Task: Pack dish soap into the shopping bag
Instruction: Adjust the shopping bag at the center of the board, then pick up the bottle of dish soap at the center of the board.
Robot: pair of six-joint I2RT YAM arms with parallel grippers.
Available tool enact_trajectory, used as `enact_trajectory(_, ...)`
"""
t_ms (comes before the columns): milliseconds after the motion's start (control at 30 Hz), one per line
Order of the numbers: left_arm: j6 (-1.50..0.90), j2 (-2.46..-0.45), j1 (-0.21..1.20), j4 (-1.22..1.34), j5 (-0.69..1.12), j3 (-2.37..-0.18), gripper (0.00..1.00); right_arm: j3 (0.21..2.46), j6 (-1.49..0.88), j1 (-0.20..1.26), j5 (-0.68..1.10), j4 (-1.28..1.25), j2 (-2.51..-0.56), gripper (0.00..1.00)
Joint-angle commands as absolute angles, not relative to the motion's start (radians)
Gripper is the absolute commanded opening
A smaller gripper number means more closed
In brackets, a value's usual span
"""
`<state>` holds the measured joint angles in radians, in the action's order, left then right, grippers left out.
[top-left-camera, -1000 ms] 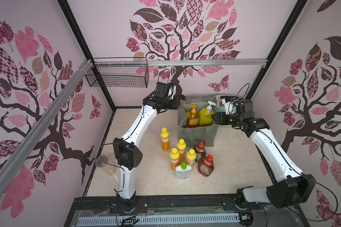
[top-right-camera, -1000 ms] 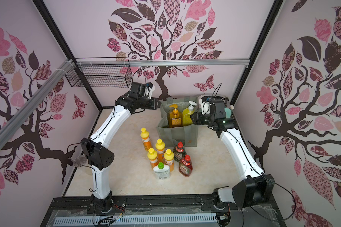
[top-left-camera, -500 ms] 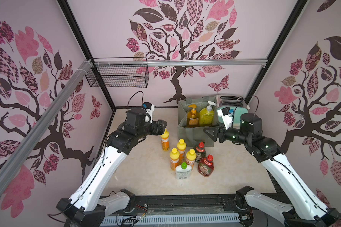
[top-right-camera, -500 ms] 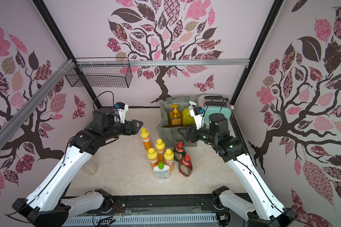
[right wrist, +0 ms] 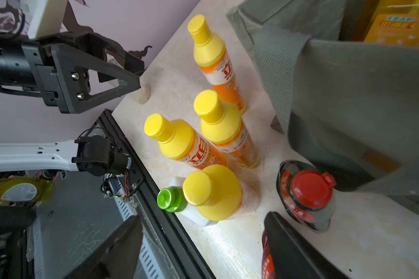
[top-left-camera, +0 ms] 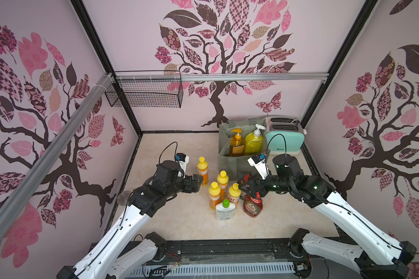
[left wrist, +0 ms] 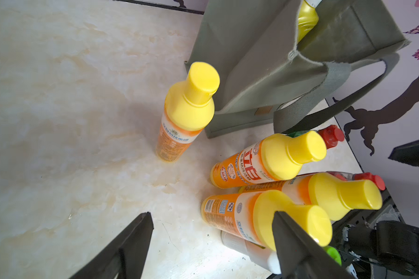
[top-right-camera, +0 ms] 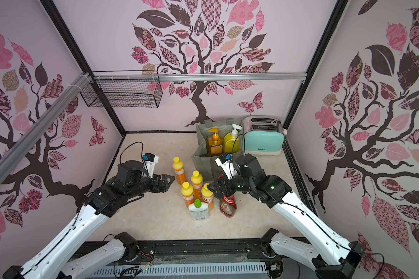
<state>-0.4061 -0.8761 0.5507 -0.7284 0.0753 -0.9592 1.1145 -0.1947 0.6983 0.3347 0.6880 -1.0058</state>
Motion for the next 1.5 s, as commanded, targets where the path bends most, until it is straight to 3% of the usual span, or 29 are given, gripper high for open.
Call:
enact_trajectory(0,-0.451,-0.835,0.553,-0.690,0.053,-0.903,0.84,1.155,-0.172,0.722,0.246,0.771,-1.021,0.86)
enact_trajectory(367,-0.570,-0.719,0.555,-0.560,-0.011,-0.657,0.84,1.184,-0.147,0.868,0.083,0.810,-1.131,0.88)
enact_trajectory(700,-0.642,-0.579,0.556,-0.412,-0.110,-0.426,0.84,1.192,-0.149,0.891,0.017,0.789,-1.199,0.84)
enact_trajectory(1200,-0.614,-0.637,0.558,-0.251,-0.129,-0.273,0.84,1.181,-0.140,0.918,0.000,0.741,-1.288,0.79)
enact_trajectory(1467,-0.609,-0.677,0.557,-0.215,-0.118,-0.270,0.84,1.177,-0.135,0.922,0.000,0.716,-1.310,0.64)
